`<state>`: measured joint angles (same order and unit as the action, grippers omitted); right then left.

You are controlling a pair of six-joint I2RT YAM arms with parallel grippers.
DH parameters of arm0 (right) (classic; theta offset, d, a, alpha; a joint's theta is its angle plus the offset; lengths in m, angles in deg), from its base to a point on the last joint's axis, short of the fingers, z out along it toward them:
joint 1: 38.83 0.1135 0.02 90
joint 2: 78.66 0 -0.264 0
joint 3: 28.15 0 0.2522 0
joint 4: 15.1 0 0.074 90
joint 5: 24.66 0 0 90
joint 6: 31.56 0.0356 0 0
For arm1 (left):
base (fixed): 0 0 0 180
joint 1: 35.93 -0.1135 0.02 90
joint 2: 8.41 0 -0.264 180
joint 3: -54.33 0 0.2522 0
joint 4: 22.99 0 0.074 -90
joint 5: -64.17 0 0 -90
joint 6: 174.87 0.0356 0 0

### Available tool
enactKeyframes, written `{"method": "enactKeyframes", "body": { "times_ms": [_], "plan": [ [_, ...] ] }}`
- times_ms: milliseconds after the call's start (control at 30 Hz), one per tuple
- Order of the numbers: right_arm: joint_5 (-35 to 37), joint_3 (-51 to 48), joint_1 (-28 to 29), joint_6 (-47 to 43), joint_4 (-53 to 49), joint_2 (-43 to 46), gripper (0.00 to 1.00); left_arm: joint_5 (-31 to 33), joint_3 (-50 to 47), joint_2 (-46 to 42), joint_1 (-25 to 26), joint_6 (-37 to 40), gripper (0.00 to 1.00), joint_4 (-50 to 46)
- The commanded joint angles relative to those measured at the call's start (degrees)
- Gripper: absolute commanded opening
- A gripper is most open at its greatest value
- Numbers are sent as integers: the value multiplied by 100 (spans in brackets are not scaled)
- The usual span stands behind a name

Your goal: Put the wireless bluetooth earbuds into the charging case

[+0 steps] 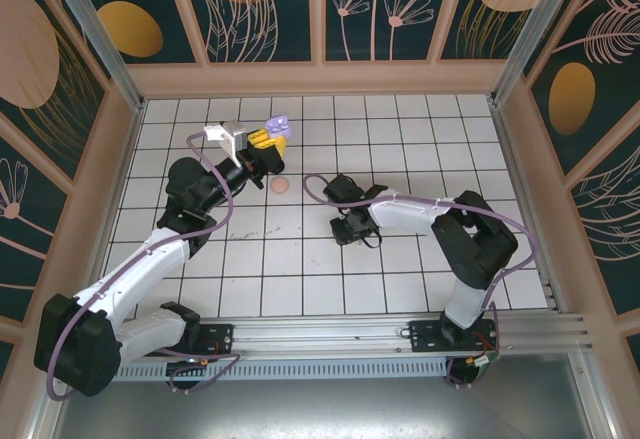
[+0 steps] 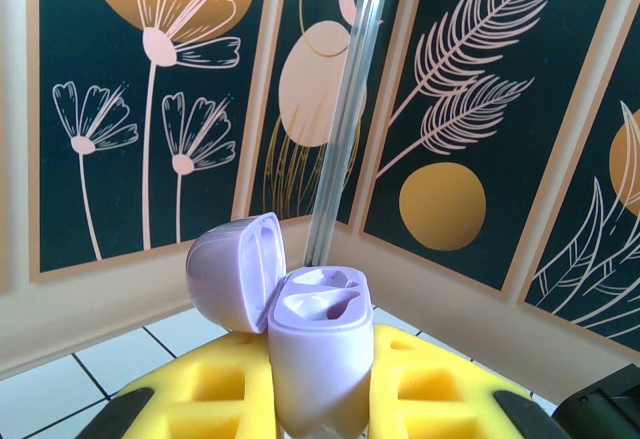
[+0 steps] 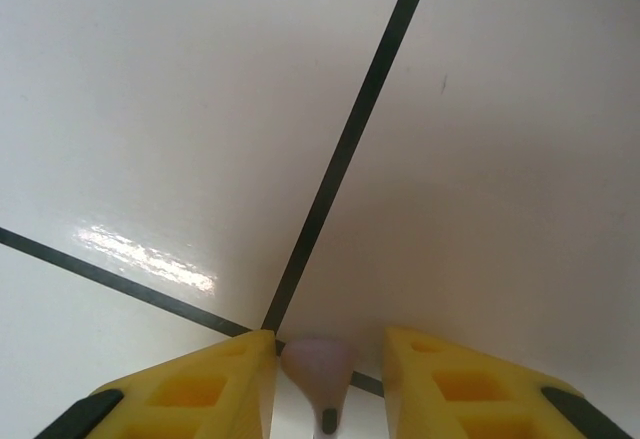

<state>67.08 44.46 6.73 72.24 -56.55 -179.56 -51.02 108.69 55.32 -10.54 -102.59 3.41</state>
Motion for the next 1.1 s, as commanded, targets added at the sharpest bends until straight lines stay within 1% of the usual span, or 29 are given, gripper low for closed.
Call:
{"method": "enactKeyframes", "body": {
  "times_ms": [0, 167, 267, 367, 633, 733, 833, 1067],
  "plan": [
    [92, 152, 67, -62, -98, -159, 33, -12, -21, -123, -7, -11, 0, 168],
    [85, 171, 76, -48, -93, -201, 29, -25, -26, -133, -7, -13, 0, 159],
    [82, 199, 84, -53, -123, -178, 23, -41, -25, -140, -8, -12, 0, 159],
    [96, 235, 88, -36, -154, -84, 20, -71, -25, -152, -9, -8, 0, 142],
    [291, 525, 87, 135, -290, 757, 19, -135, -167, -174, 1, 179, 0, 213],
    [434, 763, 93, 176, -409, 1120, 18, -200, -342, -169, 1, 289, 0, 492],
    [651, 1090, 86, 177, -533, 1469, 18, -217, -666, -150, 40, 483, 0, 1084],
    [994, 2088, 81, 29, -712, 2036, 18, -234, -1466, -72, 293, 1631, 0, 2437]
  ]
}}
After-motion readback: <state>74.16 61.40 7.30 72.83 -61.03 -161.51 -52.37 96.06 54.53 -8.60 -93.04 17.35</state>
